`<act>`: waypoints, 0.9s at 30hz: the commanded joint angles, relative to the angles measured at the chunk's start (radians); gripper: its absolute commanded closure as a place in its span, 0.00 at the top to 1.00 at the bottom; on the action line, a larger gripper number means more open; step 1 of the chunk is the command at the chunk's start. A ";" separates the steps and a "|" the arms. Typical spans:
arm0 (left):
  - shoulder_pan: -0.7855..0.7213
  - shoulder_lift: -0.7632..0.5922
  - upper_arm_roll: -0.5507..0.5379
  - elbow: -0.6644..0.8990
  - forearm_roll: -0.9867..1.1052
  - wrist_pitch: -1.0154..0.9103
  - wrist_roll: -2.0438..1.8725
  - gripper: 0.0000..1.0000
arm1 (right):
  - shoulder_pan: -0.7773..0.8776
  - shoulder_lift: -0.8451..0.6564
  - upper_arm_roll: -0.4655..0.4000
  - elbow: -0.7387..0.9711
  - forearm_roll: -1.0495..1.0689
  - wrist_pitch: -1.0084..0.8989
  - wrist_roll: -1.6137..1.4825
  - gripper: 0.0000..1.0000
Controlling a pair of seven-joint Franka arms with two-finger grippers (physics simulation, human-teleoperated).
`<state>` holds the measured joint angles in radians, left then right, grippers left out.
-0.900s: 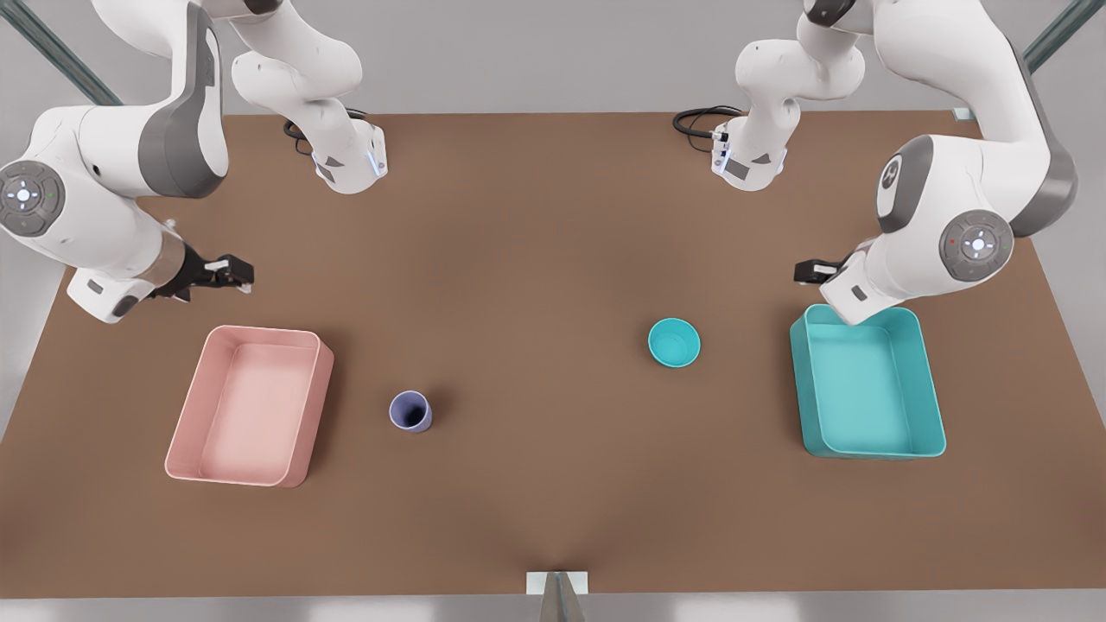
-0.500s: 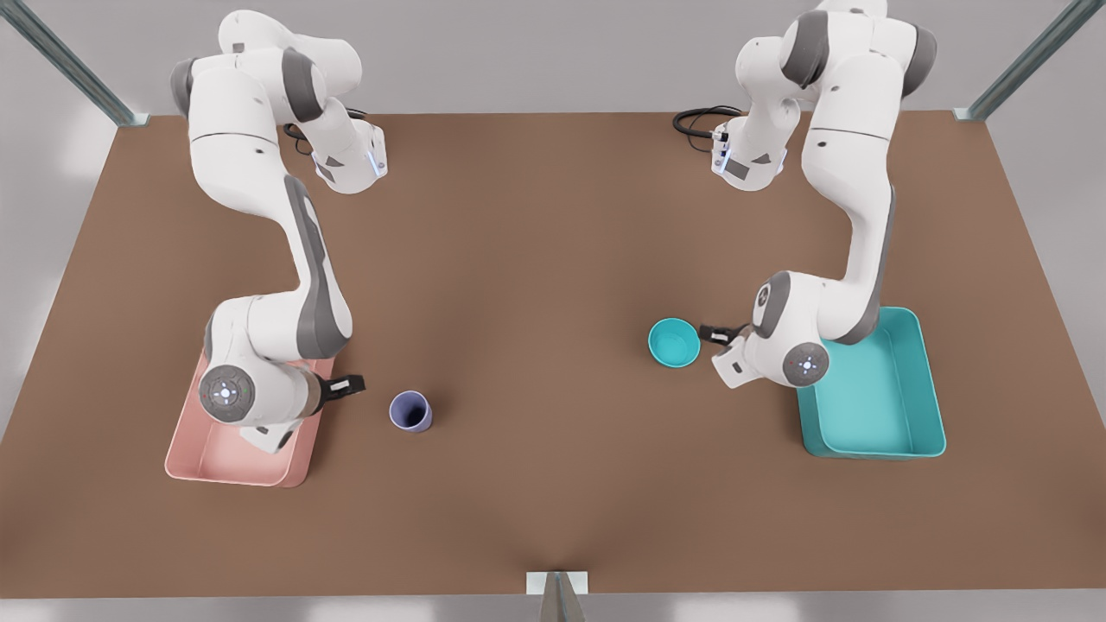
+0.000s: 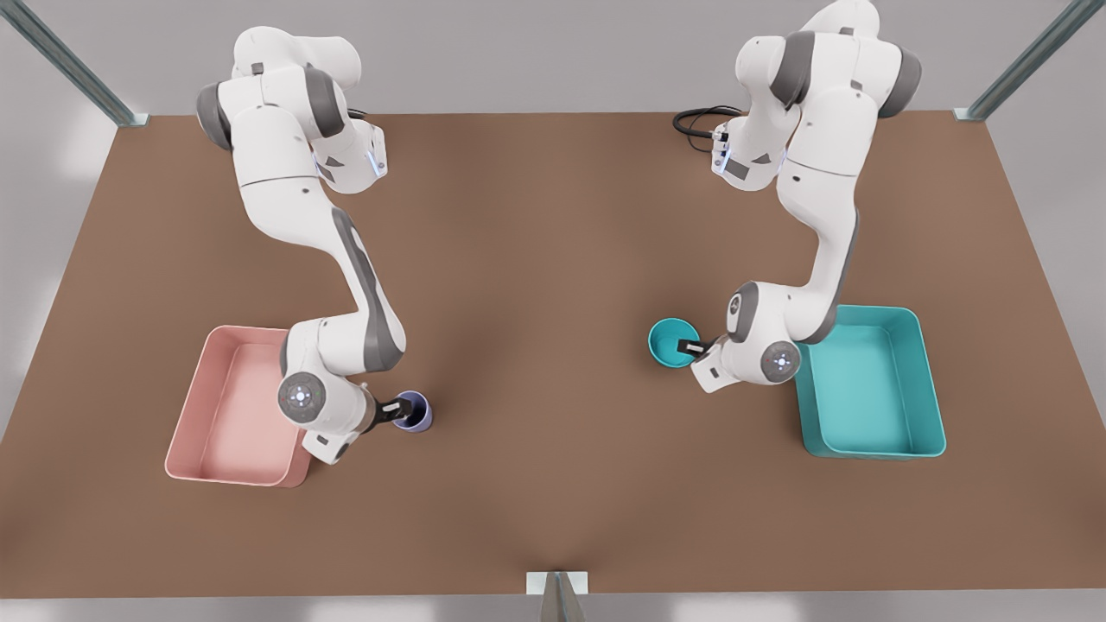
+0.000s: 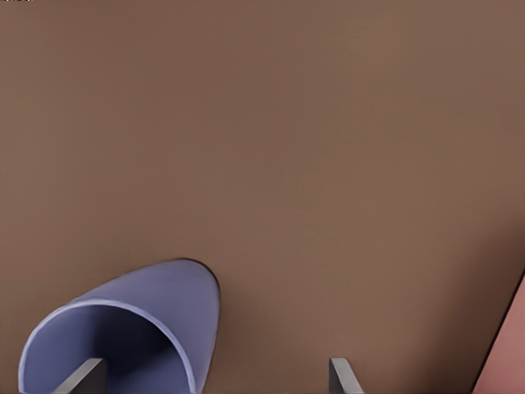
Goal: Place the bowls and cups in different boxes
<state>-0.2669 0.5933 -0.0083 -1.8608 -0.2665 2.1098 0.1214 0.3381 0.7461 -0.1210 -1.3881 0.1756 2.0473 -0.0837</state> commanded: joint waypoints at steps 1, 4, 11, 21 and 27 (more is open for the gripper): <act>0.000 0.002 -0.001 0.000 -0.002 0.002 0.073 0.48 | -0.004 -0.001 0.000 -0.006 0.004 0.056 0.052 1.00; 0.000 0.002 -0.001 0.002 -0.040 0.001 0.064 0.21 | -0.010 0.018 0.000 -0.015 0.004 0.057 0.041 1.00; 0.011 -0.049 0.002 0.037 -0.037 -0.178 0.066 0.21 | 0.005 0.027 0.000 -0.035 -0.002 0.056 0.041 1.00; 0.219 -0.196 0.314 0.155 0.144 -0.248 0.178 0.21 | 0.013 0.044 0.000 -0.031 -0.007 0.053 0.001 0.24; 0.268 -0.050 0.340 0.141 0.159 -0.091 0.256 0.21 | 0.004 0.003 -0.002 -0.019 0.005 0.042 -0.042 0.21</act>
<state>-0.0060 0.5287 0.3303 -1.7184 -0.1108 1.9388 0.2152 0.3429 0.7532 -0.1225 -1.4085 0.1757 2.0962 -0.0764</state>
